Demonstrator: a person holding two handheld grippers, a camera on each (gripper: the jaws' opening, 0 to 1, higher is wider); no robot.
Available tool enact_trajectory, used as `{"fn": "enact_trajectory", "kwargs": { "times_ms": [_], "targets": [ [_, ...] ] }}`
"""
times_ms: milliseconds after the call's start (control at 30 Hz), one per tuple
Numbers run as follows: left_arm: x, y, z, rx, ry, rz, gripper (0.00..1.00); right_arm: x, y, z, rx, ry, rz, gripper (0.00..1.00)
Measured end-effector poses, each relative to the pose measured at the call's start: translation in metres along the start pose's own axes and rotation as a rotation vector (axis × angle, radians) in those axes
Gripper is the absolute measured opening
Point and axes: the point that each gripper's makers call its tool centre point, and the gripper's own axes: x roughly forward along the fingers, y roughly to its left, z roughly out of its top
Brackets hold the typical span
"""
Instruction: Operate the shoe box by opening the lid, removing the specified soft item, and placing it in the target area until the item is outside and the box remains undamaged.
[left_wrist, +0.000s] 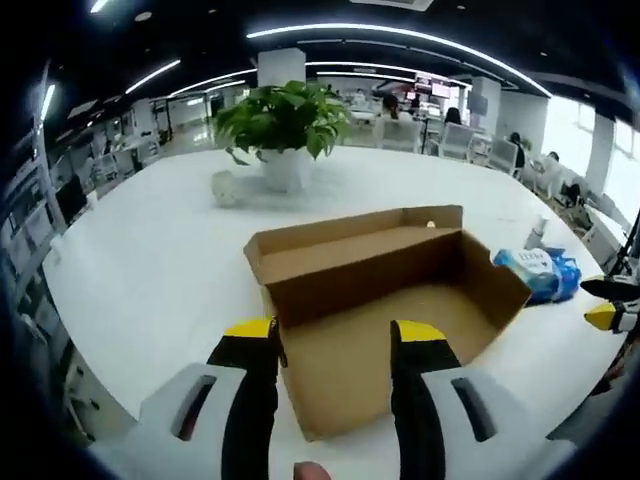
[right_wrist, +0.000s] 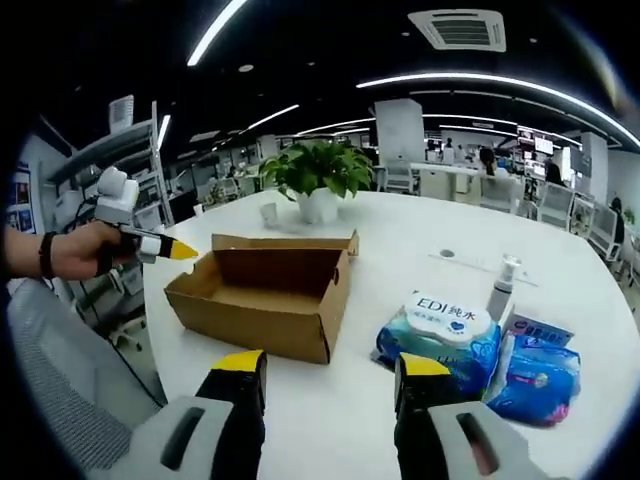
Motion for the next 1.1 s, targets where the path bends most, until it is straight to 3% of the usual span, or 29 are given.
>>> {"fn": "enact_trajectory", "kwargs": {
  "times_ms": [200, 367, 467, 567, 900, 967, 1100],
  "targets": [
    [0.0, 0.016, -0.007, -0.053, 0.018, 0.047, 0.4, 0.001, 0.002, 0.002, -0.012, -0.005, 0.003, 0.49],
    [0.002, 0.029, -0.029, -0.085, 0.099, 0.093, 0.34, 0.001, 0.003, 0.002, -0.005, -0.003, 0.01, 0.49],
    [0.0, 0.033, -0.042, -0.085, 0.15, 0.113, 0.2, 0.003, 0.005, 0.003, -0.022, -0.001, 0.017, 0.49],
    [0.0, 0.031, -0.039, -0.111, 0.132, 0.102, 0.16, 0.005, 0.006, 0.003, -0.028, 0.01, 0.021, 0.49],
    [0.003, 0.027, -0.059, -0.079, 0.219, 0.1, 0.11, 0.003, 0.003, 0.007, -0.061, 0.008, 0.01, 0.48],
    [0.003, 0.025, -0.064, -0.108, 0.238, 0.093, 0.09, 0.003, 0.004, 0.007, -0.06, 0.007, 0.011, 0.48],
    [0.003, 0.024, -0.063, -0.089, 0.244, 0.09, 0.05, 0.005, 0.005, 0.007, -0.061, 0.01, 0.014, 0.48]
  ]
}}
